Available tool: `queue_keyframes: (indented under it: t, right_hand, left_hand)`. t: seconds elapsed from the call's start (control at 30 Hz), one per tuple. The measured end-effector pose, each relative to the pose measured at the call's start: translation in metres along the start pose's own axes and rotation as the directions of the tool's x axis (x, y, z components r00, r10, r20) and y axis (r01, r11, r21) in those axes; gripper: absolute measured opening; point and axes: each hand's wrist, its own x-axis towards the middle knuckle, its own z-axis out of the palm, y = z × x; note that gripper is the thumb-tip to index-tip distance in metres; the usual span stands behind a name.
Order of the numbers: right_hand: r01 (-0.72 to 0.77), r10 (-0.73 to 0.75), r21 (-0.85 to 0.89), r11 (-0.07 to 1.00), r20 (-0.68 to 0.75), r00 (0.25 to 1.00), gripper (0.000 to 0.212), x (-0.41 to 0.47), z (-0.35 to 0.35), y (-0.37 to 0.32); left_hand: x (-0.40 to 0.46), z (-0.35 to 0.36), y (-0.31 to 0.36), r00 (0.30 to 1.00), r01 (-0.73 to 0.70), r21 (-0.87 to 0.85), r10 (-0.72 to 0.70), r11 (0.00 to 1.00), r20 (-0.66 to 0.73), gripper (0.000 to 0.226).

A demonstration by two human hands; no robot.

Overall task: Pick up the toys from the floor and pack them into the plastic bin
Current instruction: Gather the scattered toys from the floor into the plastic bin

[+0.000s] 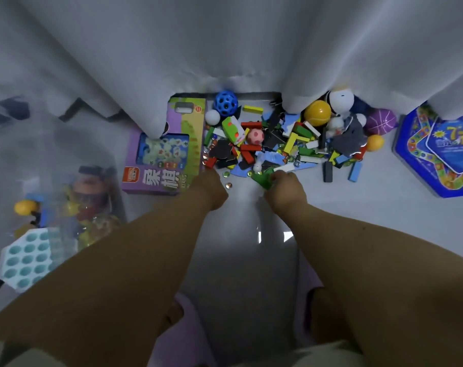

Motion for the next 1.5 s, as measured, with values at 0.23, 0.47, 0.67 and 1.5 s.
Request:
queue_keyframes:
  t: [0.23,0.47,0.67,1.5]
  right_hand:
    - [0.081,-0.083,-0.015,0.997,-0.132,0.988,0.042,0.026,0.029,-0.007]
    - [0.140,-0.149,-0.068,0.988,-0.157,0.976,0.036,0.038,0.041,-0.008]
    - [0.186,-0.192,-0.052,0.981,-0.168,0.967,0.038,0.033,0.053,-0.013]
    - [0.207,-0.206,0.008,0.978,-0.024,0.978,0.029,0.047,0.053,-0.019]
  left_hand:
    - [0.033,0.036,0.001,0.983,-0.120,0.046,0.126,0.992,-0.135,0.070]
    - [0.052,0.053,0.007,0.963,-0.134,0.046,0.141,0.990,-0.229,0.052]
    - [0.047,0.063,0.007,0.970,-0.124,0.006,0.123,0.992,-0.211,0.046]
    - [0.058,0.046,0.015,0.962,-0.203,-0.141,0.171,0.969,-0.211,0.031]
